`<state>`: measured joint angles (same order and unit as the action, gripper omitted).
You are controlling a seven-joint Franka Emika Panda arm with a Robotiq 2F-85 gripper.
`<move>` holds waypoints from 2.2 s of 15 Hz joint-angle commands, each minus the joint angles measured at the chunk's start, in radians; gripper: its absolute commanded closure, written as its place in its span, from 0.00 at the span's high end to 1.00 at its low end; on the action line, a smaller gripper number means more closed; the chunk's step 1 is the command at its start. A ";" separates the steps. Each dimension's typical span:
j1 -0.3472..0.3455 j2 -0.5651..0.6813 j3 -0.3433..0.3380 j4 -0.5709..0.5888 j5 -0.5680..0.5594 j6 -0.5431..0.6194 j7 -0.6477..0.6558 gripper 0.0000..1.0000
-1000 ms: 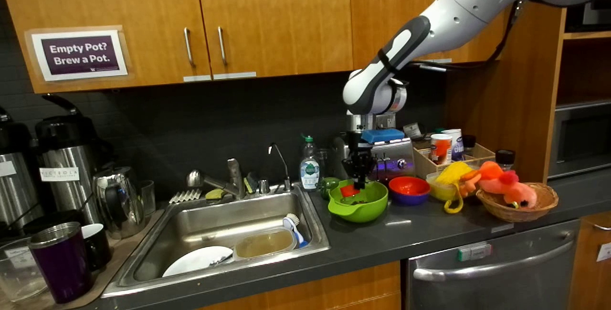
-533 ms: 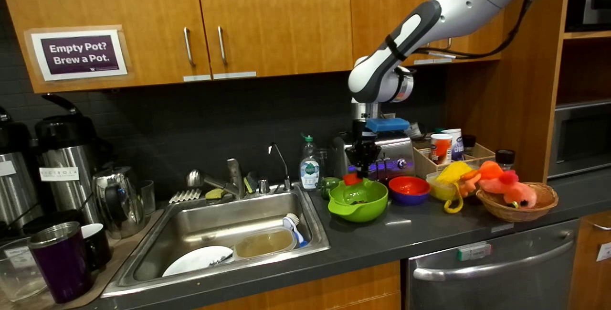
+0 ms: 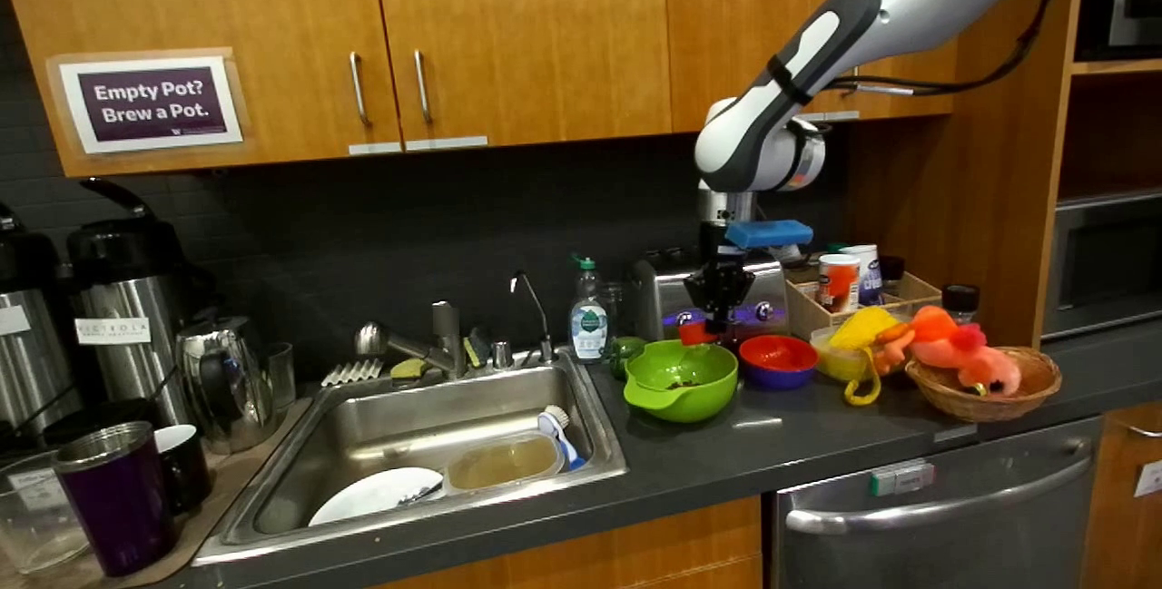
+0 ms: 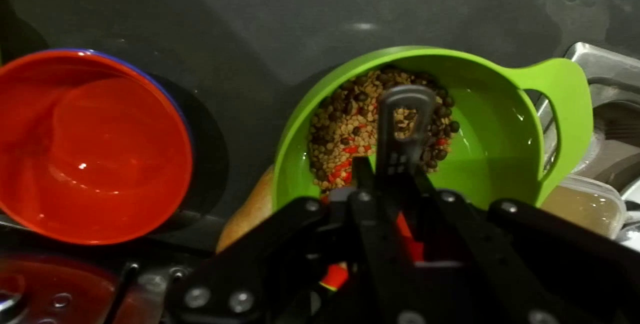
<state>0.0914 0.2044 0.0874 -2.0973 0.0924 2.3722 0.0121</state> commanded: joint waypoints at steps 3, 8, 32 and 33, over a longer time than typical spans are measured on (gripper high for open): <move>-0.030 -0.125 -0.015 -0.160 0.029 0.100 0.003 0.04; -0.063 -0.183 -0.034 -0.260 0.070 0.171 -0.026 0.04; -0.116 -0.176 -0.117 -0.278 -0.389 0.094 0.050 0.04; -0.114 -0.170 -0.115 -0.271 -0.423 0.088 0.065 0.04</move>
<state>-0.0341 0.0140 -0.0354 -2.4009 -0.2365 2.4931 0.0154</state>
